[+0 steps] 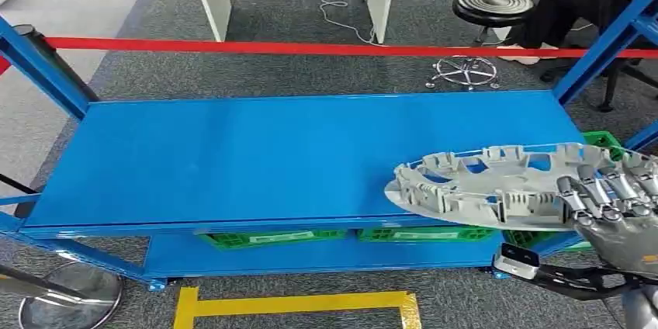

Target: Take the parts from the cabinet and place them on the table.

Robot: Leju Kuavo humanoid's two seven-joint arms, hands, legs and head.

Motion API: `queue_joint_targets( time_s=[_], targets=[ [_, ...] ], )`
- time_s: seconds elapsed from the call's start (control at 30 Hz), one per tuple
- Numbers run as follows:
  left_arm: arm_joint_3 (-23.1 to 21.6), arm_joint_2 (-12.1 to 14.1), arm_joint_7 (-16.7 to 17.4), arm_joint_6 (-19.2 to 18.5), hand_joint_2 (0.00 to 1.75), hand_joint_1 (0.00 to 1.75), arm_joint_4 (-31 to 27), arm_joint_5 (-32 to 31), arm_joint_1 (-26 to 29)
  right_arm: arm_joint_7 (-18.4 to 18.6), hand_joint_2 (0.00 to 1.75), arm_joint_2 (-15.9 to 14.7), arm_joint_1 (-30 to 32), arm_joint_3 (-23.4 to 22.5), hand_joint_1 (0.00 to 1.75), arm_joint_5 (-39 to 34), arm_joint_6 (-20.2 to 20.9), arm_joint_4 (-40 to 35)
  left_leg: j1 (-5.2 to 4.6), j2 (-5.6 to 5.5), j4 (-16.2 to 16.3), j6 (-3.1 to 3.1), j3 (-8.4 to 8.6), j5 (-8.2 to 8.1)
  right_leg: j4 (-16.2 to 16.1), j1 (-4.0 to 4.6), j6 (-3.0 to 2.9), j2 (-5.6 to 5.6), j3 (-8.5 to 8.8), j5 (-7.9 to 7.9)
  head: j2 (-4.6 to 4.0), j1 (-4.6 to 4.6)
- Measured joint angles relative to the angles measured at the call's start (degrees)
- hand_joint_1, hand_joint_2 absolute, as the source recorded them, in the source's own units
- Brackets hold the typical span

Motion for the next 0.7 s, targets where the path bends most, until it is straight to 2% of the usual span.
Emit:
queue_joint_targets(
  time_s=[0.17, 0.37, 0.7],
  targets=[
    [-0.55, 0.37, -0.44, -0.44, 0.00, 0.00, 0.02, -0.90, 1.04, -1.33, 1.75, 1.46, 0.37, -0.39, 1.75, 0.00, 0.00, -2.01, 0.00, 0.00, 0.00, 0.00, 0.00, 0.00, 0.00, 0.00, 0.01, 0.00, -0.01, -0.01, 0.00, -0.04],
    [-1.73, 1.14, -1.22, -2.01, 0.00, 0.00, 0.33, -2.29, 1.45, -1.31, 1.75, 1.70, 0.38, -1.62, 1.75, 0.00, 0.02, -4.28, 0.00, -0.02, 0.00, 0.00, -0.02, 0.00, 0.00, 0.00, 0.01, -0.01, -0.01, -0.02, 0.00, -0.02],
    [-2.30, 1.71, -1.51, -2.54, 0.00, 0.00, 0.59, -2.73, 1.64, -0.48, 1.75, 1.46, 0.72, -2.58, 1.75, 0.00, 0.02, -5.99, -0.01, -0.02, 0.00, 0.00, -0.02, 0.00, 0.00, -0.01, 0.01, -0.02, -0.01, -0.02, 0.00, -0.02]
  ],
)
